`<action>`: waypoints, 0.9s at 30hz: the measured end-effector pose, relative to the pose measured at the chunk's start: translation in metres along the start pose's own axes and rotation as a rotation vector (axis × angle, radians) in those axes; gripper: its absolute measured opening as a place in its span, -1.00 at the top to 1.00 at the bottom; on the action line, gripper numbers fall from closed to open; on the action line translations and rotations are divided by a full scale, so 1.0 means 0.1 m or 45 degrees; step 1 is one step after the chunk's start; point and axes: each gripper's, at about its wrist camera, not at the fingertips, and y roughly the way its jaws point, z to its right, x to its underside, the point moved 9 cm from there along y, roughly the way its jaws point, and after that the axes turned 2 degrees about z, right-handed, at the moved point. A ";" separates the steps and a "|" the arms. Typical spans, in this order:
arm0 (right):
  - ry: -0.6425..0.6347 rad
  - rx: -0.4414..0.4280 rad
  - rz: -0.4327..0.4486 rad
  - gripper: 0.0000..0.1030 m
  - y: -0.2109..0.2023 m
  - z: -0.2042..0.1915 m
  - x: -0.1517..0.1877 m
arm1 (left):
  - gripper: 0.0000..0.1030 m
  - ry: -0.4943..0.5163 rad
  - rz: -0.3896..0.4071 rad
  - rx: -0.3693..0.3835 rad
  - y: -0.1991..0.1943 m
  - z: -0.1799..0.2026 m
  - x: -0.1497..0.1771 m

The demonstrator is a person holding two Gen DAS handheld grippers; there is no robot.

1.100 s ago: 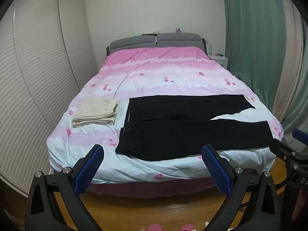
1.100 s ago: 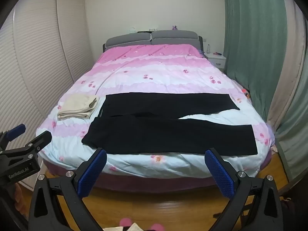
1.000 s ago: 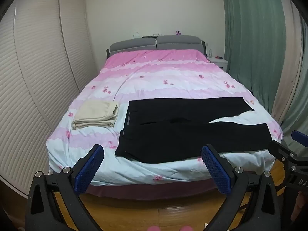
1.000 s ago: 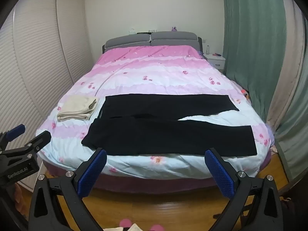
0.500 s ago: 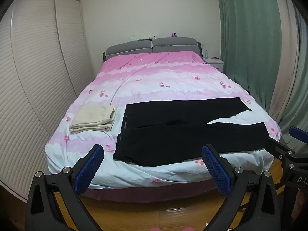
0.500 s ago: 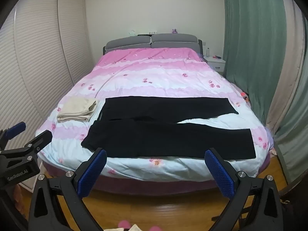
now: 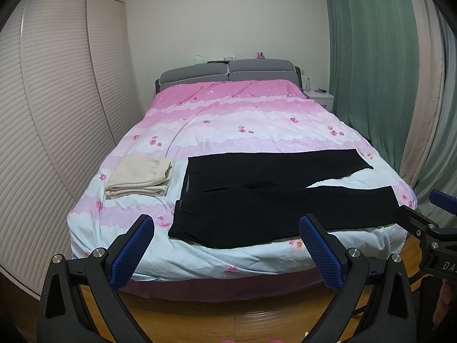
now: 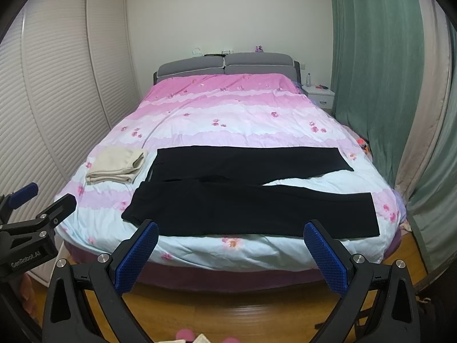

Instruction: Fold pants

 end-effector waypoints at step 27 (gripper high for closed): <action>0.003 -0.006 0.016 -0.99 -0.05 0.03 -0.02 | -1.00 -0.003 0.047 -0.021 -0.11 0.03 -0.06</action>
